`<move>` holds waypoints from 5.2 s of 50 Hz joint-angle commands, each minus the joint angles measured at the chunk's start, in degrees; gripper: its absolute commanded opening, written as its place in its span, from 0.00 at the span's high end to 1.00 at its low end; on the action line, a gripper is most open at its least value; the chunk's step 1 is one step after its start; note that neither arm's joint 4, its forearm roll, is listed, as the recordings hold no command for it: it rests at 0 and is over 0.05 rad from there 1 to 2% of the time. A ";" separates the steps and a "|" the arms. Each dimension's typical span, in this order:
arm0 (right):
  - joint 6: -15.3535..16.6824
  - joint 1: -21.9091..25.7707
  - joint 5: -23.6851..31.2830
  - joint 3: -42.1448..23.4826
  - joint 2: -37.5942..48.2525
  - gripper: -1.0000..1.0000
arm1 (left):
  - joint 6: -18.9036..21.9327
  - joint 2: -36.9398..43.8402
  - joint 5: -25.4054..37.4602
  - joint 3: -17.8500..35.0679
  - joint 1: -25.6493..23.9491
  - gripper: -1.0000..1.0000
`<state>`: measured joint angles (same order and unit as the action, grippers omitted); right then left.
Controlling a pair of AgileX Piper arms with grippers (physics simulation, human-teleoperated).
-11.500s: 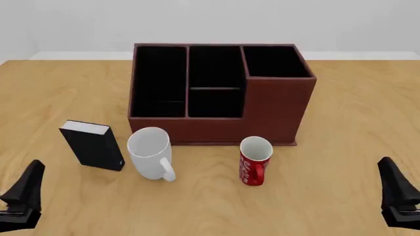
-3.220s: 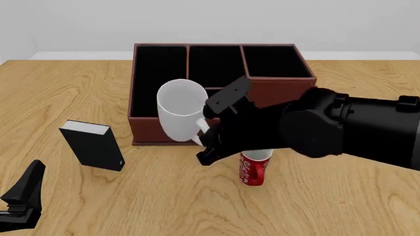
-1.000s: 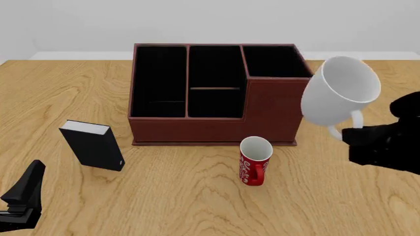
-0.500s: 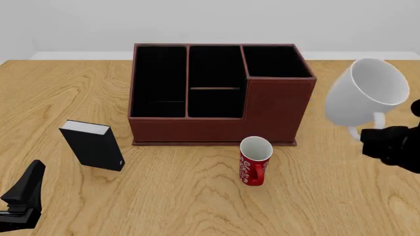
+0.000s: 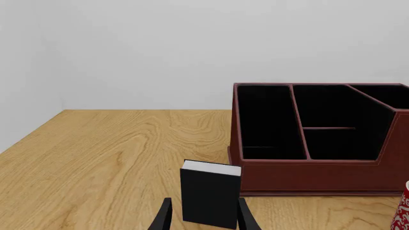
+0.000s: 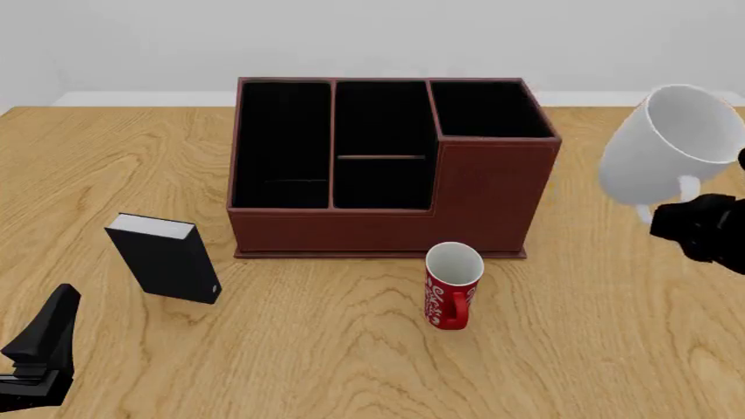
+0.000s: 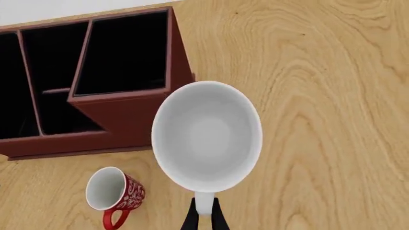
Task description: Pick up the white mug and place it to the right of the caddy.
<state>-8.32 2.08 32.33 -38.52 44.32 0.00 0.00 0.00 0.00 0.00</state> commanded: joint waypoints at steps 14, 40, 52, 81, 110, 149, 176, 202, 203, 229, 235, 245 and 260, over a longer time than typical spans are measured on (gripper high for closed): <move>3.24 -3.30 -2.99 -9.73 13.03 1.00 | 0.00 0.00 0.00 0.00 0.00 0.00; 7.01 -4.64 -6.22 -18.21 28.06 1.00 | 0.00 0.00 0.00 0.00 0.00 0.00; 7.03 -5.36 -6.05 -21.12 33.57 1.00 | 0.00 0.00 0.00 0.00 0.00 0.00; 7.15 -6.10 -8.86 -22.53 42.29 1.00 | 0.00 0.00 0.00 0.00 0.00 0.00; 7.50 -6.73 -12.35 -19.51 47.06 1.00 | 0.00 0.00 0.00 0.00 0.00 0.00; 6.15 -5.15 -19.02 -14.98 52.41 1.00 | 0.00 0.00 0.00 0.00 0.00 0.00; 4.95 -4.28 -22.50 -12.69 55.46 1.00 | 0.00 0.00 0.00 0.00 0.00 0.00; 5.08 -5.18 -24.17 -11.43 57.27 1.00 | 0.00 0.00 0.00 0.00 0.00 0.00; 5.02 -4.97 -24.17 -11.33 57.06 1.00 | 0.00 0.00 0.00 0.00 0.00 0.00; 5.21 -4.67 -23.45 -10.57 54.01 0.00 | 0.00 0.00 0.00 0.00 0.00 0.00; 4.95 -3.99 -23.48 -9.76 52.78 0.00 | 0.00 0.00 0.00 0.00 0.00 0.00; 4.64 -3.66 -23.77 -8.83 51.78 0.00 | 0.00 0.00 0.00 0.00 0.00 0.00; 4.23 -3.26 -24.40 -7.14 50.43 0.00 | 0.00 0.00 0.00 0.00 0.00 0.00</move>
<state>-3.83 -1.44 8.30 -46.72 95.71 0.00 0.00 0.00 0.00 0.00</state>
